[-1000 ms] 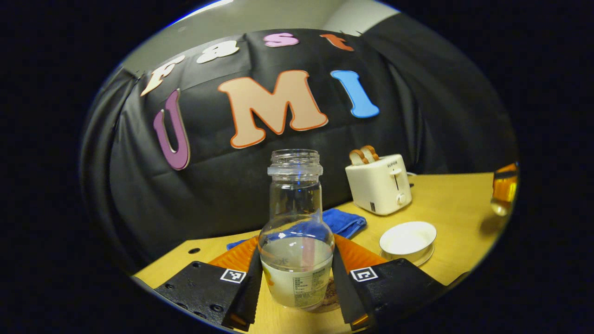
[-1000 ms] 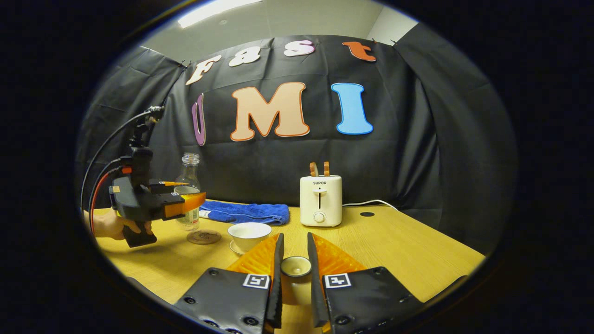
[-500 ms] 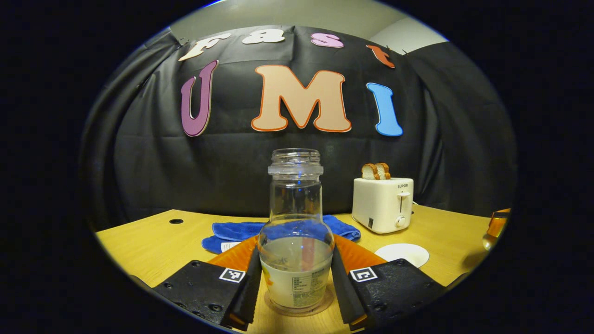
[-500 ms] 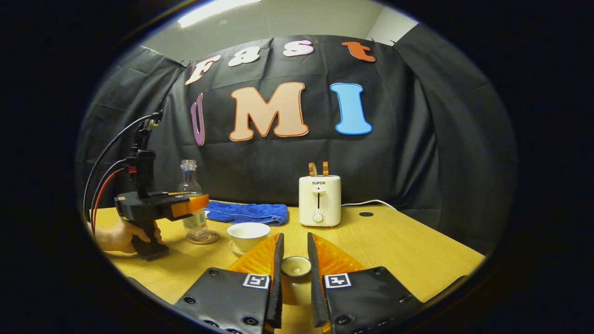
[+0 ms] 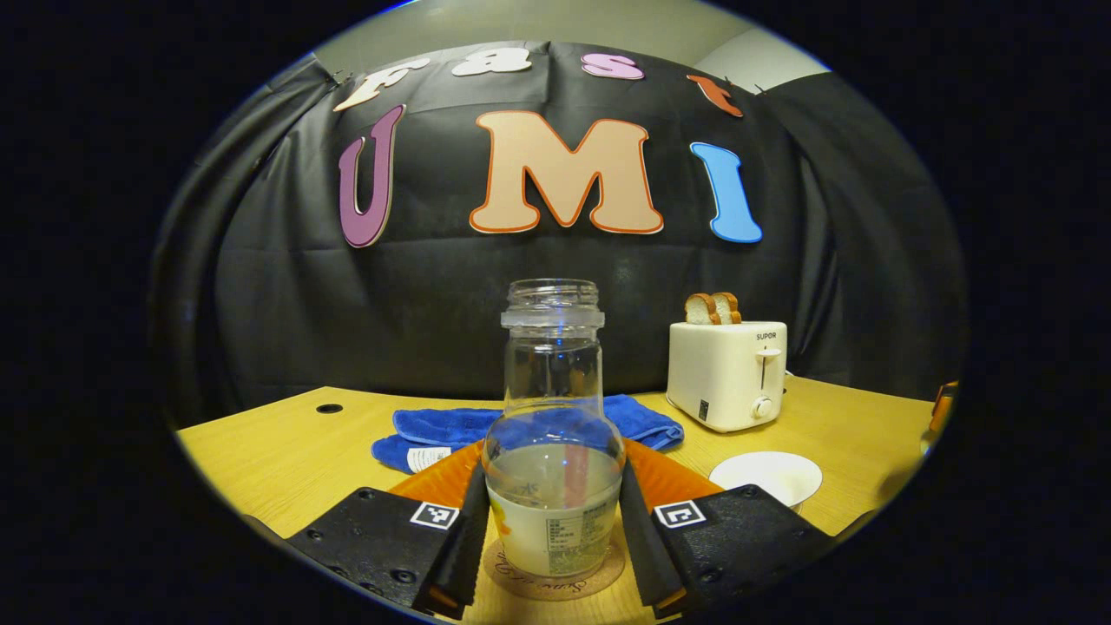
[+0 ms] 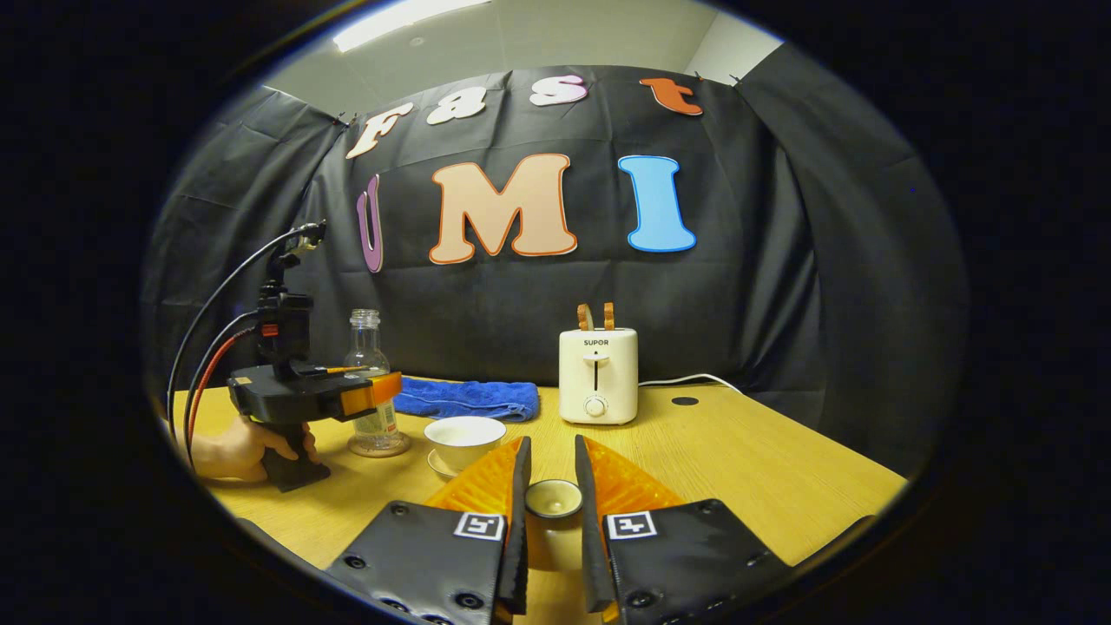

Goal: Open the teacup lid with one hand, grasp the water bottle and pour water into the teacup with the other hand; after pouring, place the water bottle on the coaster and then close the teacup lid.

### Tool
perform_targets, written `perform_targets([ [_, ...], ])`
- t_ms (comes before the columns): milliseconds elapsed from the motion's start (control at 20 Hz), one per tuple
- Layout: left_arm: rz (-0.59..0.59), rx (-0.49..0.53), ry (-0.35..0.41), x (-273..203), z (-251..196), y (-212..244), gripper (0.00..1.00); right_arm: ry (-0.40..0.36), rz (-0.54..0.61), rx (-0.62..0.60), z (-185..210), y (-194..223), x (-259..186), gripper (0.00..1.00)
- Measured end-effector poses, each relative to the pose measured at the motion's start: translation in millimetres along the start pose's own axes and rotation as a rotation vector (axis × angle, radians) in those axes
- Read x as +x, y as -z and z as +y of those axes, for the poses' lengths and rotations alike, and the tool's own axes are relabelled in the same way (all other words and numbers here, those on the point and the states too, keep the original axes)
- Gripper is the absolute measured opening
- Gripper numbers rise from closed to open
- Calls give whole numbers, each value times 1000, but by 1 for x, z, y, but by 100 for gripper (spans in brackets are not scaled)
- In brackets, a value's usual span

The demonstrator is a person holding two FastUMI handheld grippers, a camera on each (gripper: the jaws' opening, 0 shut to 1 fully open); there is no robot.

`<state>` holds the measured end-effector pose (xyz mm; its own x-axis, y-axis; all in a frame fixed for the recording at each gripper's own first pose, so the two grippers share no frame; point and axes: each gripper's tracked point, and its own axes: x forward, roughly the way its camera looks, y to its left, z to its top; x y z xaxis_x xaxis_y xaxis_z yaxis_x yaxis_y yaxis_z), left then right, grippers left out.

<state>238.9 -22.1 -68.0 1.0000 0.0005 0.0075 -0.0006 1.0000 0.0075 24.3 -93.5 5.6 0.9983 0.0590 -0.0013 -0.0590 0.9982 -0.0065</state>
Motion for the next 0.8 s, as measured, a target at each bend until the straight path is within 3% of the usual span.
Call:
perform_targets([
  [400,2,-2,11,0,-2,1,69,0,0,0,0,1,0,28],
  [500,2,-5,17,0,-3,2,72,-3,-1,0,1,0,1,28],
  [600,2,-7,16,0,-3,2,97,-18,0,1,5,1,3,28],
  [800,8,-8,10,-3,-2,3,94,-58,3,3,19,2,15,28],
])
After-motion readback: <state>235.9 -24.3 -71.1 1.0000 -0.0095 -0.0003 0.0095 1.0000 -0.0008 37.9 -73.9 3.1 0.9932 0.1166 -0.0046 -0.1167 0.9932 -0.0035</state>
